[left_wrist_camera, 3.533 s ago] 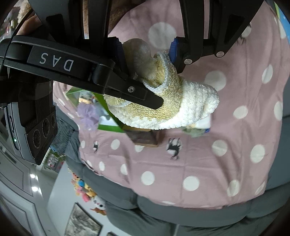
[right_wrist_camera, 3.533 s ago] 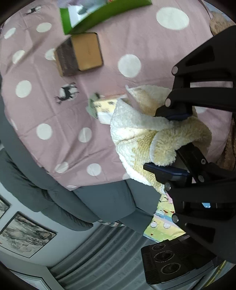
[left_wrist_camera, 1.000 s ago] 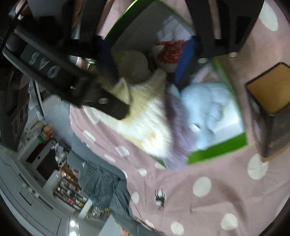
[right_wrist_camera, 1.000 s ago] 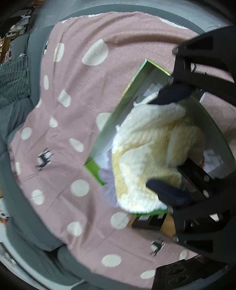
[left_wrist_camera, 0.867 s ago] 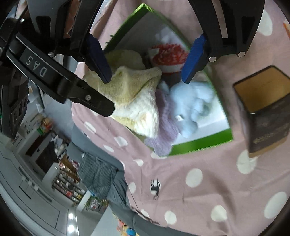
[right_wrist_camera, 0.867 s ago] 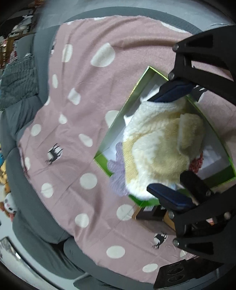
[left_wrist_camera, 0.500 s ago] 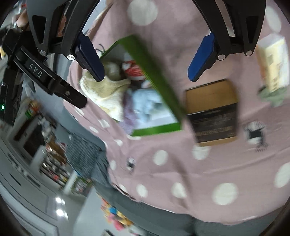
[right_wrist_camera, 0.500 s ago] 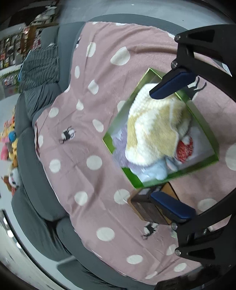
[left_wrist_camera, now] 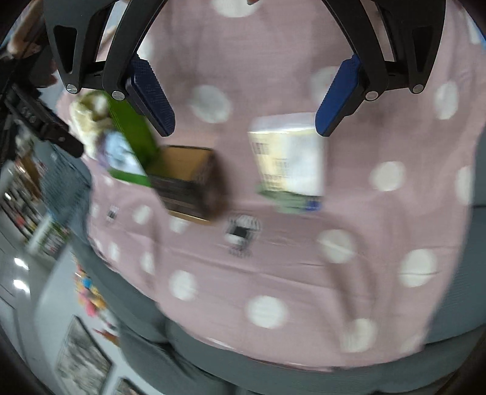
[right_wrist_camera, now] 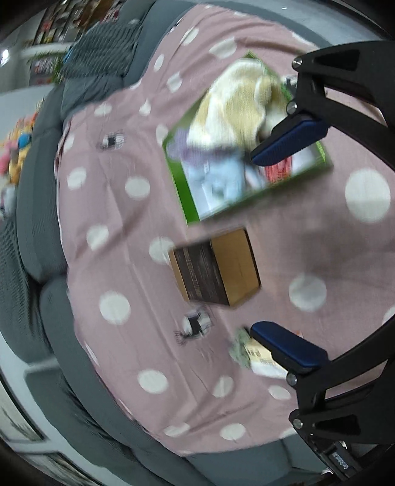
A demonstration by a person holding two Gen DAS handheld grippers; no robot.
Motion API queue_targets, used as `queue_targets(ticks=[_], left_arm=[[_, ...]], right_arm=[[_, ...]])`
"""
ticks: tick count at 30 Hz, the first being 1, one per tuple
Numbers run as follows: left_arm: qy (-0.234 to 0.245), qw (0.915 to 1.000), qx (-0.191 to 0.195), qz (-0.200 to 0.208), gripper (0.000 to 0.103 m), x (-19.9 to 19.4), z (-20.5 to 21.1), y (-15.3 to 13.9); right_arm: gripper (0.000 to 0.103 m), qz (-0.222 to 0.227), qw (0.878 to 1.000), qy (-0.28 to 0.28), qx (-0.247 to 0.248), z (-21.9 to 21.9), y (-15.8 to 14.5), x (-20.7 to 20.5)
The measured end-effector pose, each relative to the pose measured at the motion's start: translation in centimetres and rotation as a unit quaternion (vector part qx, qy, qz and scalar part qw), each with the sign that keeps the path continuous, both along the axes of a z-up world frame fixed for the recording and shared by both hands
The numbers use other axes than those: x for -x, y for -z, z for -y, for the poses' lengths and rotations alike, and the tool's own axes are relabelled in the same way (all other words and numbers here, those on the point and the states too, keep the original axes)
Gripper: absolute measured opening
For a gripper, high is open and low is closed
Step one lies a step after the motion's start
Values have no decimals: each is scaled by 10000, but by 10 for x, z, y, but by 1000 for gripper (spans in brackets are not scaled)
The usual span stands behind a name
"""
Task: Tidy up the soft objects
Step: 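Move the right tool toward the green cloth by the tissue pack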
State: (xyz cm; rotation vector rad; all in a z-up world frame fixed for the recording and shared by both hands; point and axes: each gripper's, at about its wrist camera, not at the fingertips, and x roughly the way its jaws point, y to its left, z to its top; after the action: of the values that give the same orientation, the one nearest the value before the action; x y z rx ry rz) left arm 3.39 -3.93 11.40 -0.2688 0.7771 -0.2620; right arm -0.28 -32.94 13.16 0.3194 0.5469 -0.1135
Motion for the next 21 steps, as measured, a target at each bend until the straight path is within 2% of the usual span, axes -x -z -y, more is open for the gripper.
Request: queue_targets(ticks=[5,11,13,15,19,21], left_arm=[[-920,9952,-332,39,94,8,-64,11],[-1735,9840,-385,-162,94,3,-128,34],[-1848,9815,-410,-273,94,-2,-139,47],[-1886,9807,-267,-434,94,-6,-149,63],[-1805,9811,119,-692,94,-13,-156,89],[-1747,9812,142,-811,94,-18,-154,98]], right_arm=[[102,-121,9981,-598,-61,-49,-7,-25],[102,-404,9863,-1595,-80,-117,-11,-81],[101,-631,9801,-1878,-139,-139,-5,-111],[99,-886,9751,-2030,-117,-159,3,-144],[88,-1396,9689,-2037,-160,-181,28,-205],[81,-1620,9661,-2005,-137,-187,42,-230]])
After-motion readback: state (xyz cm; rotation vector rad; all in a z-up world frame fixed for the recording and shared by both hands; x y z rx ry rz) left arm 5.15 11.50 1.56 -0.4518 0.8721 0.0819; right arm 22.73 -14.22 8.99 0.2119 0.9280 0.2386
